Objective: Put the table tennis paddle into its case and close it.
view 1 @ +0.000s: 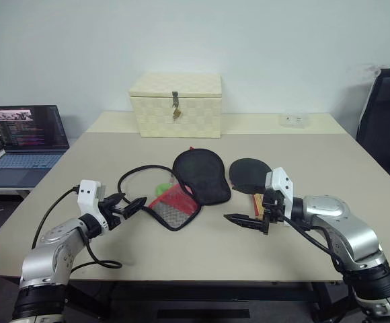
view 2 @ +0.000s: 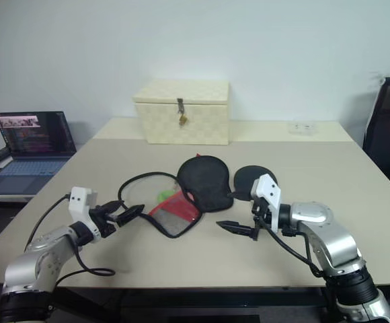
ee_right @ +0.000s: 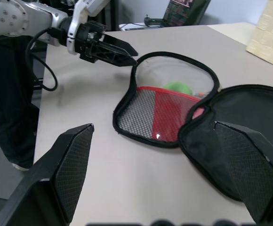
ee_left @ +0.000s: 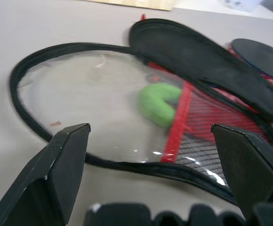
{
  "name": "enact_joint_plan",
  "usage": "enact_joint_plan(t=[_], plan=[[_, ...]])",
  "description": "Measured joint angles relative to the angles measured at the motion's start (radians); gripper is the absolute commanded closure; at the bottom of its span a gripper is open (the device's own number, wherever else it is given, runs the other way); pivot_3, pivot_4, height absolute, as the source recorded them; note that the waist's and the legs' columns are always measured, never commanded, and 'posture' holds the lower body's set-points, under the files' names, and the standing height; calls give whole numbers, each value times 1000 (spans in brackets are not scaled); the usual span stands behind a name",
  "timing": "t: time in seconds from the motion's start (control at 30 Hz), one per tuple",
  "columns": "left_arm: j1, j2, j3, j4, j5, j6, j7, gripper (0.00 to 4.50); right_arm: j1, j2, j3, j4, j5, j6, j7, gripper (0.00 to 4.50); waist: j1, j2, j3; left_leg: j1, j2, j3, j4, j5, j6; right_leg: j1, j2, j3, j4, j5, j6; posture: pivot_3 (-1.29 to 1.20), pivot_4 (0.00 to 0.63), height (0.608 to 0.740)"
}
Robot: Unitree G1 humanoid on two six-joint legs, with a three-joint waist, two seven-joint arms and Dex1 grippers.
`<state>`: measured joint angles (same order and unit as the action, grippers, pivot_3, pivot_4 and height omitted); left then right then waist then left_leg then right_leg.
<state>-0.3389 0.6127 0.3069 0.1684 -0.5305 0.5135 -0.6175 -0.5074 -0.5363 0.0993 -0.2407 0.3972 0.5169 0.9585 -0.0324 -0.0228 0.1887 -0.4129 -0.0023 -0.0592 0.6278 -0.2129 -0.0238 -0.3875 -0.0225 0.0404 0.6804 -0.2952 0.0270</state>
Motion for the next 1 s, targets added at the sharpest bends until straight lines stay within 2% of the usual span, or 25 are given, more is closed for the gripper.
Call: enact_joint_plan(t=[0.2, 0.4, 0.6, 0.87, 0.97, 1.0], plan=[[17, -61, 117, -15, -76, 50, 89, 0, 10, -6, 0, -1, 13, 0, -6, 22, 0, 0, 0, -1, 0, -1, 1, 0, 0, 0, 0, 0, 0, 0, 0, 0, 150, 740], [6, -90, 131, 29, -79, 108, 192, 0, 9, -8, 0, -1, 16, 0, -6, 22, 3, 0, 0, -2, -1, -3, 2, 0, 0, 0, 0, -1, 0, 0, 0, 0, 150, 740], [-161, -111, 130, 224, -66, 118, 247, 0, -6, -9, 0, 1, 16, 0, -7, 22, 5, -1, 0, -2, -2, -4, 2, 1, -1, 0, 0, -3, 0, 1, 1, 0, 150, 740], [-277, -132, 91, 353, -38, 117, 219, 0, -6, -10, 0, 0, 16, 0, -24, 22, 3, -1, 0, -3, -2, -3, 2, 1, -1, 0, 0, -3, 0, 1, 1, 0, 150, 740], [-306, -131, 91, 387, -35, 117, 211, 614, -2, -14, 0, -2, 17, 0, -27, 0, 2, -1, 0, -3, -2, -4, 2, 1, -2, -1, 0, -3, 1, 1, 1, 0, 150, 740], [-318, -131, 91, 401, -33, 117, 208, 966, -1, -16, -1, -3, 17, 0, -28, 0, 2, -1, 0, -3, -3, -4, 2, 1, -2, 0, 0, -3, 1, 1, 1, 0, 150, 740]])
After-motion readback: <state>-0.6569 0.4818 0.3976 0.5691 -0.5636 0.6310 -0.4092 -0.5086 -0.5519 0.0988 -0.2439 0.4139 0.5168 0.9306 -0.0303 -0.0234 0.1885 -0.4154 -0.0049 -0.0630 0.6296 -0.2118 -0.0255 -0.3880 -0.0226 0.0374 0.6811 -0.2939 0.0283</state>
